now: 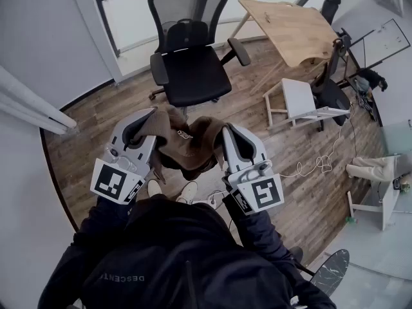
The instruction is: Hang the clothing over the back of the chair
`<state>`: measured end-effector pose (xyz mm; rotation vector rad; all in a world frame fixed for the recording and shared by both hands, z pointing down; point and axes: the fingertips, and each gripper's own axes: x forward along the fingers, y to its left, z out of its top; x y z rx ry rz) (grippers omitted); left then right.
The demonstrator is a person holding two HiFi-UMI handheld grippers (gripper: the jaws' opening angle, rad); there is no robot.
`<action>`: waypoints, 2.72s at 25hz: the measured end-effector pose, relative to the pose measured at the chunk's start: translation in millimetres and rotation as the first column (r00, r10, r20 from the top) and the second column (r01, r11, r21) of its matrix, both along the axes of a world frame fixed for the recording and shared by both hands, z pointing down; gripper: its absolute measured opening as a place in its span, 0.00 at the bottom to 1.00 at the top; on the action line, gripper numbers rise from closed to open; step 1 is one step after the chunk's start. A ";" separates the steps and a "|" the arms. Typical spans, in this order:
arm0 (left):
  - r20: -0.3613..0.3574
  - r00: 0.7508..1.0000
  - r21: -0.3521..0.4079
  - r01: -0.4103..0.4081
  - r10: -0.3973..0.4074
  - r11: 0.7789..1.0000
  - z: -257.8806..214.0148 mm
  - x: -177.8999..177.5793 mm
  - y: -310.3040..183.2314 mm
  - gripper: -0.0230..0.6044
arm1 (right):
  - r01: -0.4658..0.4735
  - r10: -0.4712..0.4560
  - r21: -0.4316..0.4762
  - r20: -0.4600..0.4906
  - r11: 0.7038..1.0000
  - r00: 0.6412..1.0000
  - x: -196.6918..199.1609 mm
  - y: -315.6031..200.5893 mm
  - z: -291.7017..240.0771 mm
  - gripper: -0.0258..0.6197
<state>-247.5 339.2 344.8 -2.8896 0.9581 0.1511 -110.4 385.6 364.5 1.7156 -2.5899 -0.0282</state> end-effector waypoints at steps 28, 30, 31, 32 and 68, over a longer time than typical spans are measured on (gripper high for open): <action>0.009 1.000 0.030 -0.027 0.027 0.999 -0.9 35.9 4.9 0.09 | -0.012 0.010 0.020 0.083 1.000 0.996 37.4 -3.4 5.0 0.07; 0.010 1.000 0.032 -0.011 0.010 0.999 -3.6 40.7 4.3 0.09 | -0.004 0.002 0.023 0.090 1.000 0.996 45.4 -3.2 3.2 0.07; 0.009 1.000 0.032 -0.001 0.001 0.999 -5.3 43.1 3.4 0.09 | 0.000 -0.002 0.024 0.094 1.000 0.996 49.8 -3.6 1.8 0.07; 0.008 1.000 0.032 0.008 -0.008 0.999 -7.0 45.6 2.1 0.09 | 0.004 -0.006 0.026 0.097 1.000 0.995 54.2 -4.4 0.3 0.07; -0.068 0.994 0.052 -0.086 0.089 0.995 -19.6 157.8 -197.6 0.09 | -0.068 0.065 0.056 0.048 0.996 0.997 158.2 -191.7 -19.6 0.06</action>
